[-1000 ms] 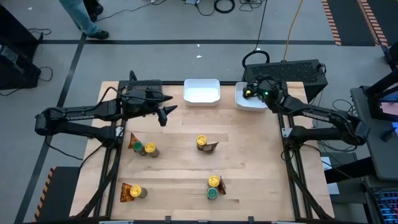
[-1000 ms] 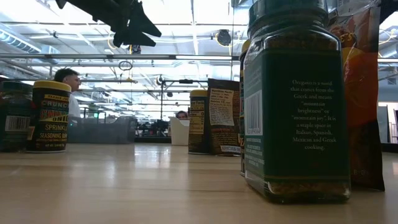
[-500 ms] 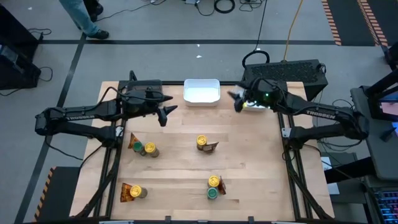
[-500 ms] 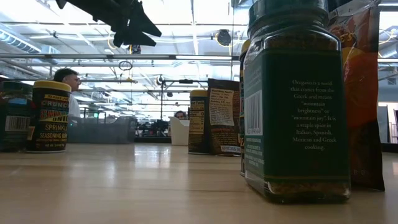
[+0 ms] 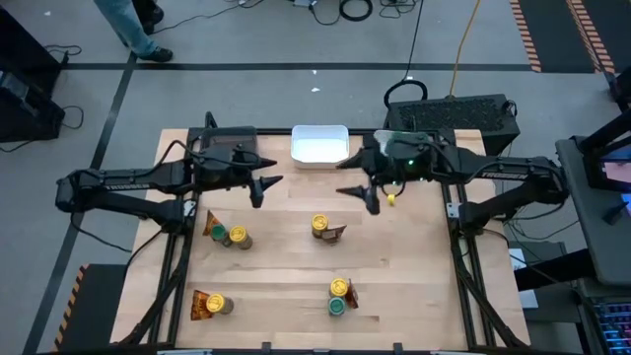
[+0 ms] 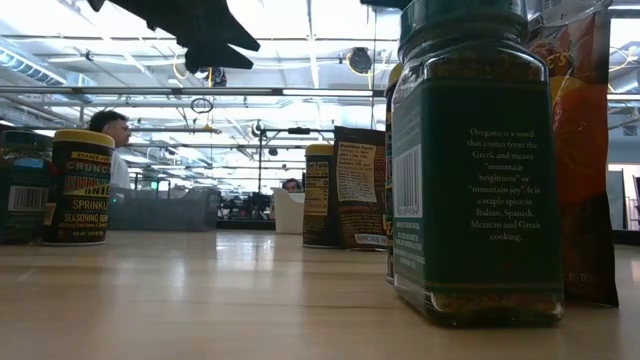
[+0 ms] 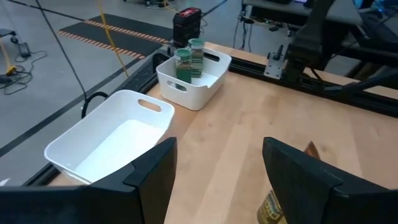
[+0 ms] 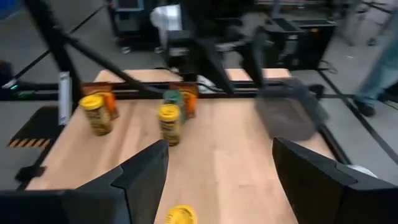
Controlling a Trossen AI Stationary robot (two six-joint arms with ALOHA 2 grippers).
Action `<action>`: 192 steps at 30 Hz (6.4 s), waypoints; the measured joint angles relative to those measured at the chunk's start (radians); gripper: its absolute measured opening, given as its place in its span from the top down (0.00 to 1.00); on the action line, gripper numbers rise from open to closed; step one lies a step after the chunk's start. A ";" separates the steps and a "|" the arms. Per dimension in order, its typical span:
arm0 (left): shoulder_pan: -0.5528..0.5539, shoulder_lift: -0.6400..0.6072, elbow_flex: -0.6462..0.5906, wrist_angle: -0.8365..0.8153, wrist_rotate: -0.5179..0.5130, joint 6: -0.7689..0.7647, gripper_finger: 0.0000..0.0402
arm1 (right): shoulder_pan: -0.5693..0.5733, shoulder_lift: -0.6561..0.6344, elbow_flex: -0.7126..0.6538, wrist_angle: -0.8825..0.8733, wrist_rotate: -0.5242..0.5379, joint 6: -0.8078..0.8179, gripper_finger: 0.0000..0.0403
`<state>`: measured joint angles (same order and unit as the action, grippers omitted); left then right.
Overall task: Sort spices by type
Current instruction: Put the top green seasoning bottle into the right white bin
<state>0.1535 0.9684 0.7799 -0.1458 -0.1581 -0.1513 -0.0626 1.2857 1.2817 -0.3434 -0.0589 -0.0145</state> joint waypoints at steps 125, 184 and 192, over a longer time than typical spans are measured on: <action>-0.172 0.175 0.332 -1.175 0.104 0.379 0.47 | 0.196 0.204 0.245 -0.347 0.113 -0.108 0.33; 0.067 1.321 1.424 -1.077 0.238 0.528 0.43 | 0.261 -0.018 0.245 -0.908 0.251 0.572 0.33; 0.067 1.321 1.424 -1.129 0.242 0.530 0.43 | 0.261 -0.018 0.245 -0.905 0.251 0.572 0.33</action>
<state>0.2207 2.2894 2.2036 -1.2748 0.0835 0.3790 0.1986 1.2678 1.5269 -1.2483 0.1921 0.5571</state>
